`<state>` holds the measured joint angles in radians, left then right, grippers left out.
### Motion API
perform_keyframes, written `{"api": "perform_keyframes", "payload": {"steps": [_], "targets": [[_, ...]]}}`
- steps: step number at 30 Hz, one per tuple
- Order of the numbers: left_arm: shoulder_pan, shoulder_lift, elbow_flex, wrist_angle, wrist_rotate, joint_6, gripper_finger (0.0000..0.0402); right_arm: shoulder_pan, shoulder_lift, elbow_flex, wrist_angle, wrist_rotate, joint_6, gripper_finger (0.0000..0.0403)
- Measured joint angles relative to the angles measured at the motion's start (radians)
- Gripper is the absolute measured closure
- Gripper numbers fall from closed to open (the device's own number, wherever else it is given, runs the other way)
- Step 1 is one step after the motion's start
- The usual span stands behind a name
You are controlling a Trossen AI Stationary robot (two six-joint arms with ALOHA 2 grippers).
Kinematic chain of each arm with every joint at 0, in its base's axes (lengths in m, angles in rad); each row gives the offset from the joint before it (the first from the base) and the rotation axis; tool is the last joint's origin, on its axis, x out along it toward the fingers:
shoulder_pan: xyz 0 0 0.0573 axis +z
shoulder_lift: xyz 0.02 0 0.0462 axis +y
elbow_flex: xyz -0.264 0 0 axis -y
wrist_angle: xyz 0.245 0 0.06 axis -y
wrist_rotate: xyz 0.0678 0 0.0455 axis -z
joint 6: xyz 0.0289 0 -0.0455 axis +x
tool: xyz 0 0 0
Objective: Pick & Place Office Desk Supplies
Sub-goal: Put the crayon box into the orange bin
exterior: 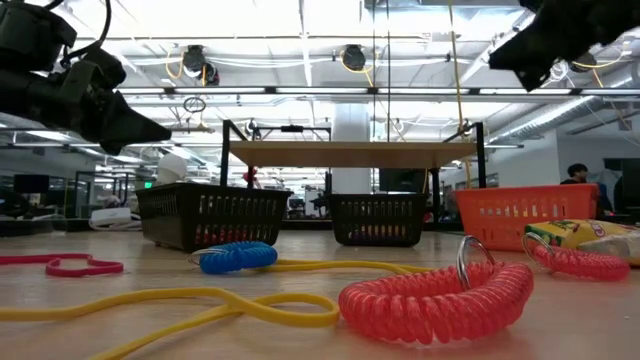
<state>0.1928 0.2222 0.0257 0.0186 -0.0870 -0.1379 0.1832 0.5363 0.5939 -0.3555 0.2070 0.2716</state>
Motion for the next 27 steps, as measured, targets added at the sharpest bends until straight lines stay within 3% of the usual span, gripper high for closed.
{"api": "perform_keyframes", "payload": {"steps": [7,12,16,21,27], "targets": [[0.000,0.000,0.000,-0.001,0.000,0.001,0.0398,0.135,0.146,0.203,-0.324,-0.054,0.136,0.0361],[0.000,0.000,0.000,-0.002,0.000,0.002,0.0398,0.242,0.243,0.249,-0.394,-0.127,0.239,0.0386],[0.000,0.000,0.000,-0.010,0.000,0.004,0.0398,0.304,0.323,0.249,-0.446,-0.129,0.341,0.0398],[0.000,0.000,0.001,-0.017,0.000,0.003,0.0398,0.330,0.426,0.249,-0.543,-0.117,0.475,0.0366],[0.000,0.000,0.001,-0.018,0.000,0.000,0.0398,0.392,0.546,0.249,-0.514,-0.160,0.488,0.0285]]}}
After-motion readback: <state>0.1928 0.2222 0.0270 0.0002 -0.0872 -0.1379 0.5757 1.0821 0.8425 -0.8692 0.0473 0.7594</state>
